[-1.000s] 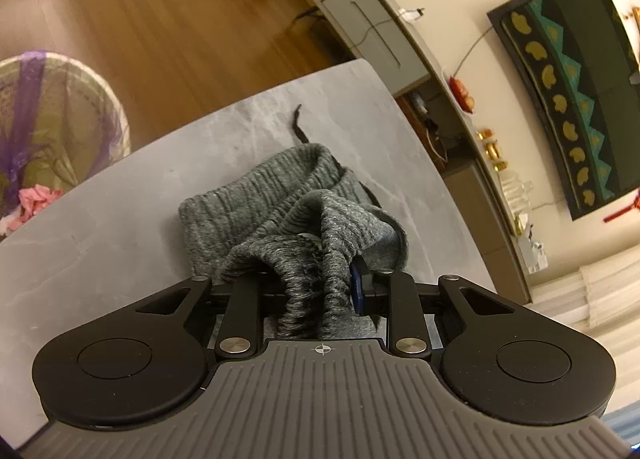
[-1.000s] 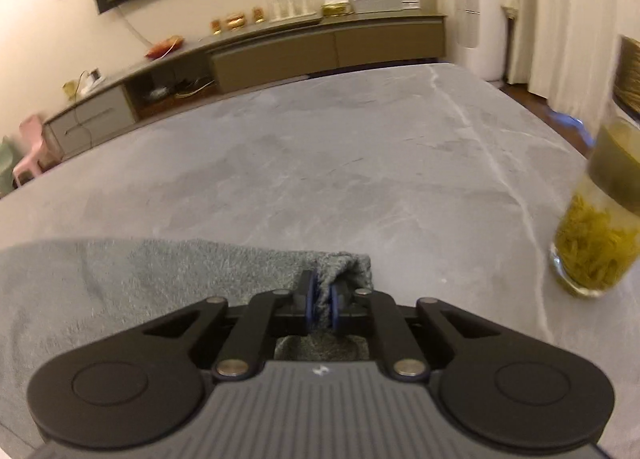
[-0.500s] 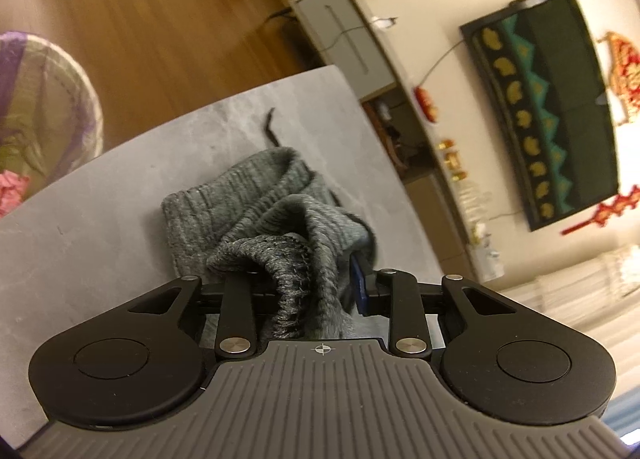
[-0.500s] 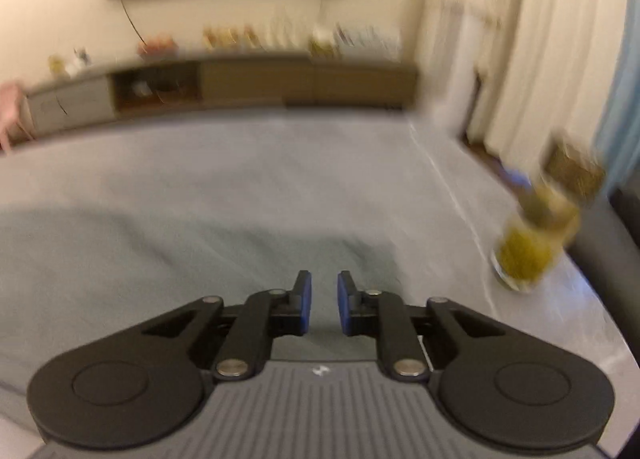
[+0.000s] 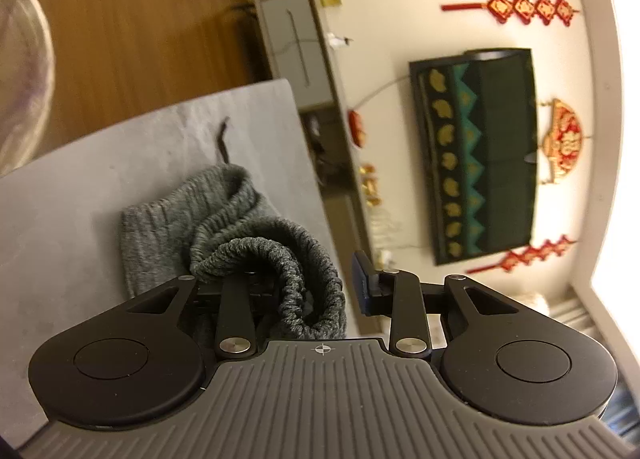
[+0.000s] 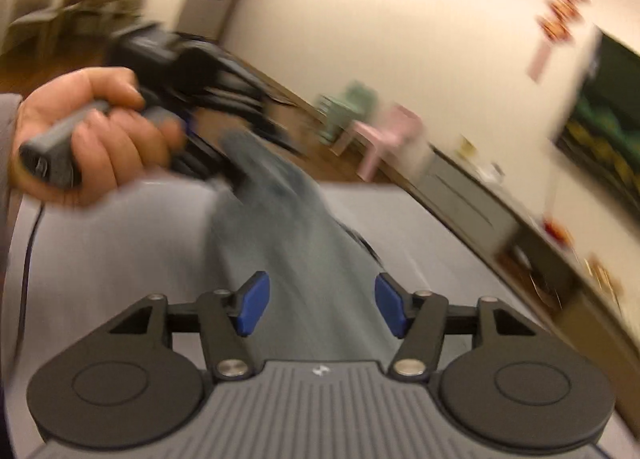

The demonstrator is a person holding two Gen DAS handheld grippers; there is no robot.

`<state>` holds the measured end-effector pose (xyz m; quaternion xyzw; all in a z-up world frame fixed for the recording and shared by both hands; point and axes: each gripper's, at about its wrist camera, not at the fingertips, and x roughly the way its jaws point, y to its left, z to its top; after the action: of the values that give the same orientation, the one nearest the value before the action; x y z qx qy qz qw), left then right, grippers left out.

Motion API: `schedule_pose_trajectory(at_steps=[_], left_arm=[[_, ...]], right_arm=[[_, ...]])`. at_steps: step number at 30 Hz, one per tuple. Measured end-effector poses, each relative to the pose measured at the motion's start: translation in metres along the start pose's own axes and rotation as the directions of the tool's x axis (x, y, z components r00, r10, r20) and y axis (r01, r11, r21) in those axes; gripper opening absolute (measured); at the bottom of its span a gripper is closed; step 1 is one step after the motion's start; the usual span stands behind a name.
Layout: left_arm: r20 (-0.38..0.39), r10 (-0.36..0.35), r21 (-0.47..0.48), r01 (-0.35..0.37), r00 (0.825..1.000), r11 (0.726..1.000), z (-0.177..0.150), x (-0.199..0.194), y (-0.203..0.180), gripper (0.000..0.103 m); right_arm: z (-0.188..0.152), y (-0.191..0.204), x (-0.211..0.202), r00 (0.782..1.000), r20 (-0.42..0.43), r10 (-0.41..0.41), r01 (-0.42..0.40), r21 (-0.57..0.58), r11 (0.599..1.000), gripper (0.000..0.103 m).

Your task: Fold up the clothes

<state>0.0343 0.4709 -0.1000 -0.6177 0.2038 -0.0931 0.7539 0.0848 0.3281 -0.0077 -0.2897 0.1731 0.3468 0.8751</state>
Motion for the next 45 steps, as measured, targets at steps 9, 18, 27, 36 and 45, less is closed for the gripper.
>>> schedule_pose_trajectory(at_steps=[9,18,27,36,45], left_arm=[[-0.042,-0.029,0.036,0.030,0.999,0.999,0.022,0.008,0.008,0.037],[-0.073,-0.124,-0.015,0.123,0.990,0.992,0.029,0.016,0.011,0.050],[-0.088,-0.116,-0.086,0.109,0.989,0.990,0.035,-0.009,0.028,0.066],[-0.120,-0.070,0.049,0.076,0.990,0.996,0.032,-0.016,0.010,0.067],[-0.054,0.025,-0.044,-0.027,0.998,0.999,0.038,0.007,0.034,0.060]], right_arm=[[0.022,0.026,0.085,0.994,-0.101,-0.045,0.032,-0.122,0.992,0.004],[0.004,0.032,0.061,0.992,-0.121,-0.033,0.015,-0.153,0.988,0.004],[0.013,0.008,0.083,0.987,-0.153,-0.044,0.033,-0.075,0.997,0.046],[0.046,0.040,0.104,0.993,-0.104,-0.057,0.021,-0.317,0.948,0.007],[0.041,-0.124,0.087,0.992,-0.125,-0.023,0.084,0.508,0.857,0.004]])
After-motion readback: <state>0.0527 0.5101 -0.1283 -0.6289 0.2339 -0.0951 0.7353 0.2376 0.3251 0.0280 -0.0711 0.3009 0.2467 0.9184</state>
